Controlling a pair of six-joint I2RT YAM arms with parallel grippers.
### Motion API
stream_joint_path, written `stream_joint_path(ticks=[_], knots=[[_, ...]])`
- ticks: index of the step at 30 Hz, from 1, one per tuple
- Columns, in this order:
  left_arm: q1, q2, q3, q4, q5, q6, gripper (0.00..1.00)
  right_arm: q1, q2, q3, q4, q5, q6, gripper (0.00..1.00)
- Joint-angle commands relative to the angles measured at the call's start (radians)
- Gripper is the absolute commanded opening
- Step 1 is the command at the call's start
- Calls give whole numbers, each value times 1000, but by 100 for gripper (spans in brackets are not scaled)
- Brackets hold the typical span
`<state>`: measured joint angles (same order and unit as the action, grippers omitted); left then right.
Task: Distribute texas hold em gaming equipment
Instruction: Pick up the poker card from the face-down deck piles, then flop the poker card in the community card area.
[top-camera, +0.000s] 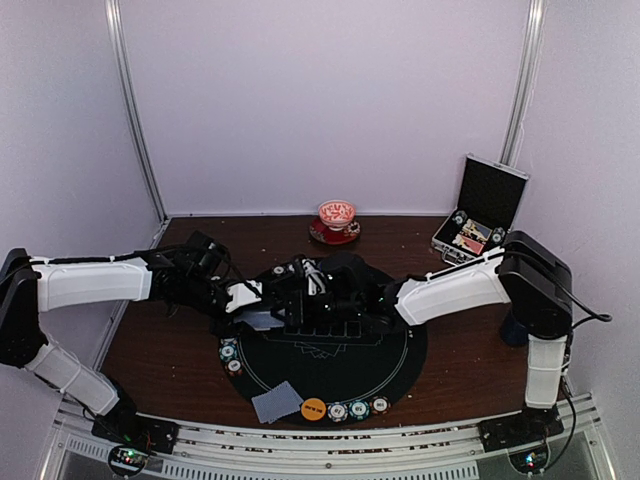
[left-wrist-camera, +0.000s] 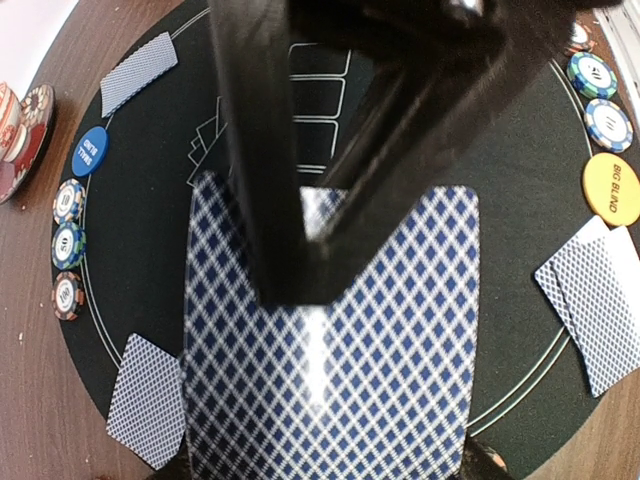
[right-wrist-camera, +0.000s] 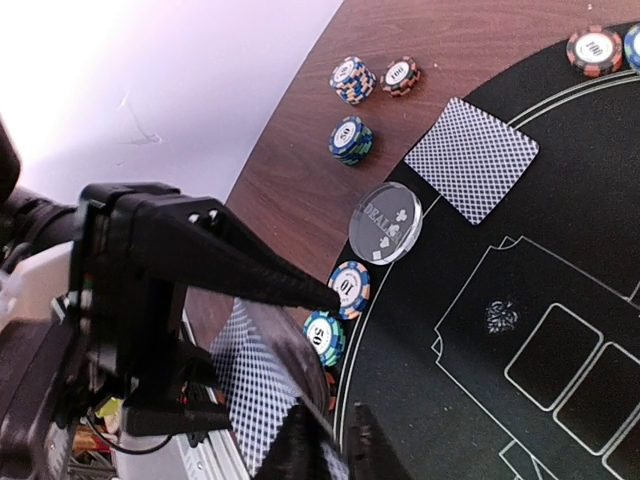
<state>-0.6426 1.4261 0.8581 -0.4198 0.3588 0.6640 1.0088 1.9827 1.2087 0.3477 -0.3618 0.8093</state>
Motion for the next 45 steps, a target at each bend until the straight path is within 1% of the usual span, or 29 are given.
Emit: stream_joint_path(ticks=[1, 3, 6, 10, 13, 15, 20, 23, 28, 36, 41, 45], knots=[[-5, -1, 4, 26, 34, 7, 59, -23, -69, -74, -25, 26, 7, 7], [-5, 0, 4, 26, 32, 6, 59, -25, -95, -97, -2, 10, 18, 0], [-4, -1, 4, 29, 26, 4, 59, -29, -136, -125, 1, 9, 18, 0], [-4, -3, 3, 35, 17, -2, 59, -47, -216, -164, -41, 81, -16, 0], [-1, -1, 4, 41, 2, -9, 59, -54, -295, -160, -150, 211, -95, 0], [10, -1, 7, 44, -9, -16, 59, -53, -338, -149, -229, 327, -146, 0], [53, -8, 23, 41, -13, -23, 59, -49, -362, -111, -350, 538, -256, 0], [85, -13, 35, 39, -12, -25, 59, -34, -315, -64, -405, 657, -311, 0], [156, -28, 69, 7, 21, -23, 59, 17, -173, 95, -502, 846, -401, 0], [198, -73, 83, -14, 34, -17, 59, 106, 77, 369, -647, 1054, -513, 0], [222, -81, 96, -23, 47, -16, 59, 144, 202, 494, -696, 1090, -574, 0], [234, -82, 108, -33, 55, -14, 59, 169, 279, 562, -704, 1057, -627, 0]])
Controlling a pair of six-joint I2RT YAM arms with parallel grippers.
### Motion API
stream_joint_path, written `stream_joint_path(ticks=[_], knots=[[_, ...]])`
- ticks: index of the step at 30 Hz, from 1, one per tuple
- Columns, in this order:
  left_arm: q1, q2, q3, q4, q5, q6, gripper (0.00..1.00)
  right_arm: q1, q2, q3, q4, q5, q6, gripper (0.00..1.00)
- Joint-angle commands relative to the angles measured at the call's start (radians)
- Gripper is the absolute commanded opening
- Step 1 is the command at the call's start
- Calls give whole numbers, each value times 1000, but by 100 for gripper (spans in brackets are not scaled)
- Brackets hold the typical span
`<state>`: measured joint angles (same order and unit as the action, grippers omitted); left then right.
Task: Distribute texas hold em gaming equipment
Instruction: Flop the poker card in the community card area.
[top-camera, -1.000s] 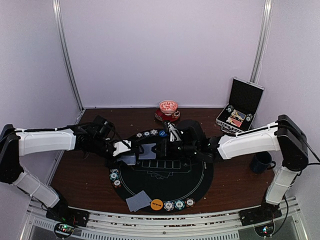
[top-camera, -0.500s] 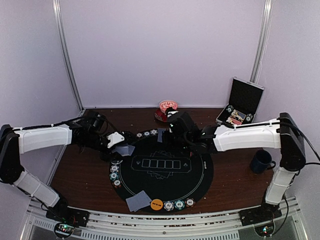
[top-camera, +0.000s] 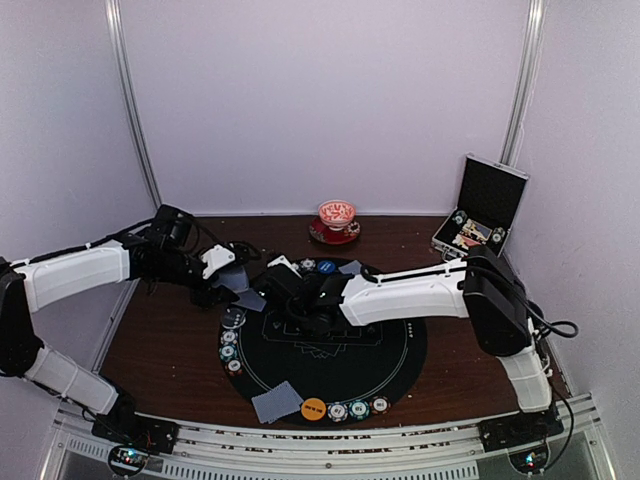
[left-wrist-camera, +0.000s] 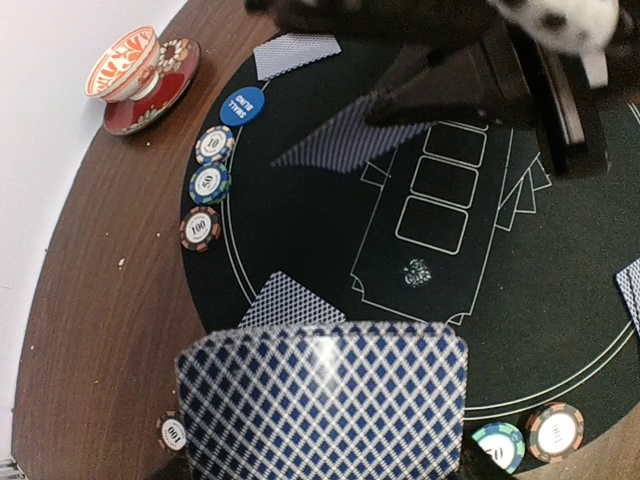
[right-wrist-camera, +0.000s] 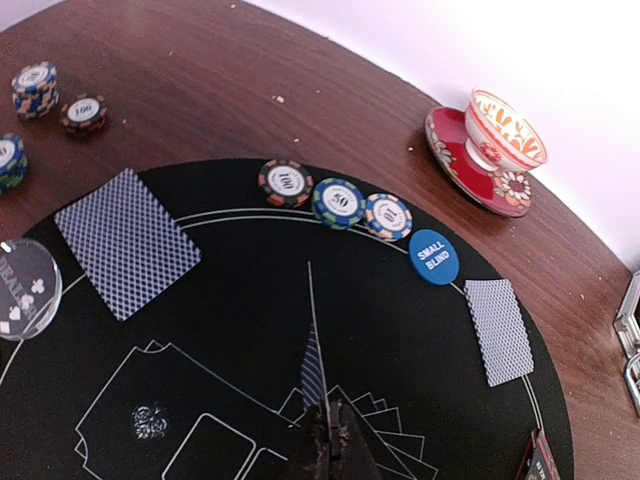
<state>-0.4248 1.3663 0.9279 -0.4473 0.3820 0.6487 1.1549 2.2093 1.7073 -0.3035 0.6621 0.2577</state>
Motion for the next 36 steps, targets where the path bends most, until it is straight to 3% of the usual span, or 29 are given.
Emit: stream_joint_path(ticks=[1, 21, 36], knots=[[18, -22, 40, -8, 33, 3, 59, 30, 68, 79, -53, 22, -87, 0], [31, -21, 43, -9, 43, 6, 59, 102, 211, 165, 5, -281, -209, 4], [35, -27, 42, -8, 49, 5, 59, 142, 249, 163, -9, -337, -266, 11]])
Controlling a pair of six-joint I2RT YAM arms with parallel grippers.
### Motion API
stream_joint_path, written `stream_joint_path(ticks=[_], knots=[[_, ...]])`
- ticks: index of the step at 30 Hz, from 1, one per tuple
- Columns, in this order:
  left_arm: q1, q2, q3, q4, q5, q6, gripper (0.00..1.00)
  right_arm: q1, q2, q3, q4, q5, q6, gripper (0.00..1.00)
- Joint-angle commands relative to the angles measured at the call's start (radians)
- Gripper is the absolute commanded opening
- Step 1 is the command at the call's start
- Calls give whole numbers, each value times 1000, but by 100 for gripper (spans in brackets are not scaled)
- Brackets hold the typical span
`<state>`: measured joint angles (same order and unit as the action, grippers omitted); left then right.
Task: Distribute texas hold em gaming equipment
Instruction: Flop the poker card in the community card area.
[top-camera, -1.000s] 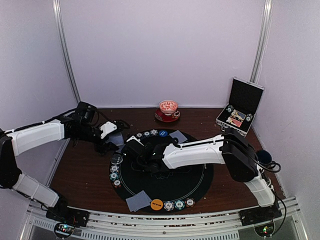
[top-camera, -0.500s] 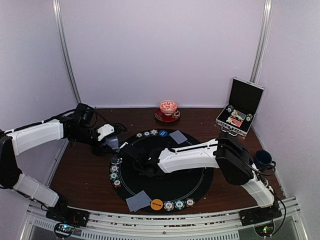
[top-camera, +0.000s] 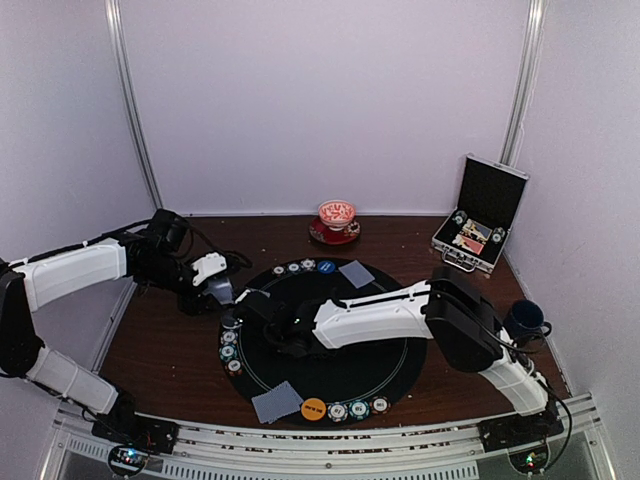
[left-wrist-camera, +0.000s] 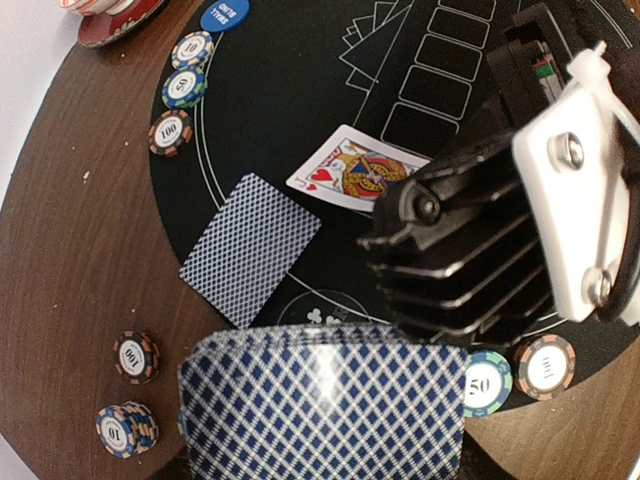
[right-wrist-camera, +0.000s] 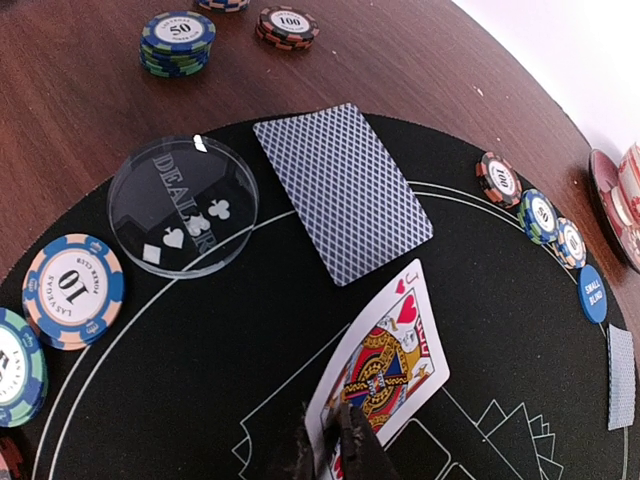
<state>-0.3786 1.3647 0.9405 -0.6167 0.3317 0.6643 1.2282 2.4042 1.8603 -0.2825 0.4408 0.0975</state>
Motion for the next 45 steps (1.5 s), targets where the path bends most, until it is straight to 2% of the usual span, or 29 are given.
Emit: stream_joint_path(ticks=[1, 6, 8, 11, 19, 23, 30, 37, 45], knots=[[-11, -24, 30, 161, 99, -11, 59, 72, 55, 10, -31, -116, -111, 12], [-6, -26, 30, 165, 97, -16, 59, 87, 58, 3, -38, -85, -120, 13], [-4, -32, 30, 166, 101, -18, 59, 86, 54, 0, -38, 22, -82, 10], [-3, -44, 26, 155, 115, -1, 59, 81, 22, -41, -17, 105, -51, 7], [-2, -55, 21, 151, 104, 3, 59, 56, -83, -175, 60, 150, 17, 4], [5, -29, 30, 155, 98, -7, 59, 51, -111, -218, 102, 110, 6, 4], [14, -19, 42, 164, 92, -26, 59, 56, -61, -156, 87, 20, -54, 4], [19, -22, 42, 166, 93, -25, 59, 62, -9, -72, 47, 1, -66, 6], [22, -30, 39, 167, 93, -26, 59, 84, 43, 1, -12, 47, -67, 18]])
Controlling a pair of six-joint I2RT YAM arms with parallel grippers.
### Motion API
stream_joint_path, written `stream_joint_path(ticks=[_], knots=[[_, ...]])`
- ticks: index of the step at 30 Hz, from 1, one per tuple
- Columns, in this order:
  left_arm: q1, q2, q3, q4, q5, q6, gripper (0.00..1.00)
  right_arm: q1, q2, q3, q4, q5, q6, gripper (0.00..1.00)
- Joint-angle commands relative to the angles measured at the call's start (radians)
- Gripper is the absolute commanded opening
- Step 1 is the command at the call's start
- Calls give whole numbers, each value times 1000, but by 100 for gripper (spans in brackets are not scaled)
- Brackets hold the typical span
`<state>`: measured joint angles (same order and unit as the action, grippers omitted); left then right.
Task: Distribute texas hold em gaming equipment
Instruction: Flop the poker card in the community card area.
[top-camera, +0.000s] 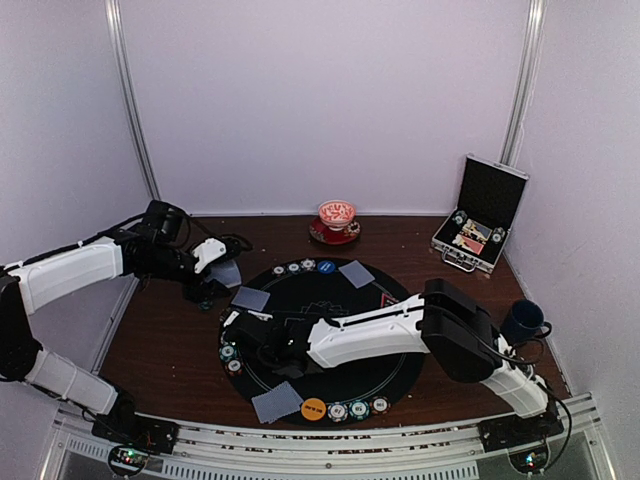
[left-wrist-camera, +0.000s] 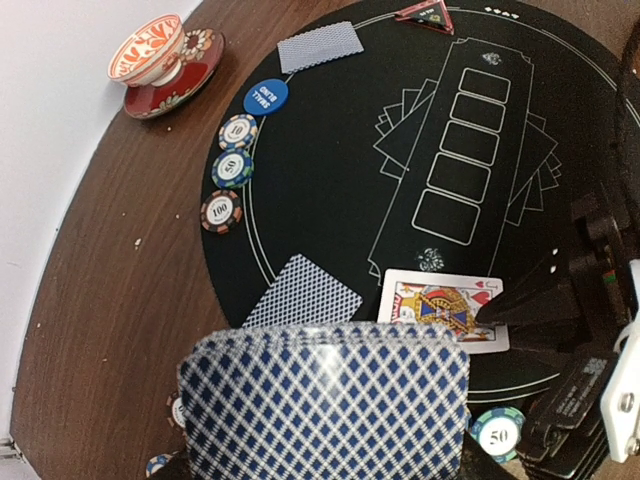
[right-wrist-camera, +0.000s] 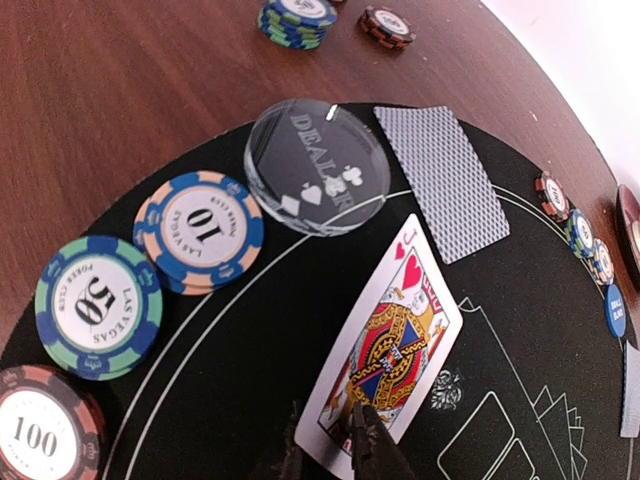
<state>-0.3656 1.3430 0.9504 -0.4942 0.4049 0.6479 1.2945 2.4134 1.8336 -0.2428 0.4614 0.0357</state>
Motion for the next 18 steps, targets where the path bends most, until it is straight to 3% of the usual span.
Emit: stream_joint_path(ticks=[1, 7, 13, 18], knots=[[8, -8, 29, 43, 20, -10, 59, 18, 35, 30, -54, 28, -6, 20], [9, -7, 30, 44, 20, -11, 59, 20, 26, 23, -52, 29, -11, 30], [9, -5, 30, 43, 21, -11, 59, 28, 10, 3, -36, 75, 4, 22], [9, -4, 30, 43, 23, -10, 59, 36, 13, 10, -46, 78, 9, 21]])
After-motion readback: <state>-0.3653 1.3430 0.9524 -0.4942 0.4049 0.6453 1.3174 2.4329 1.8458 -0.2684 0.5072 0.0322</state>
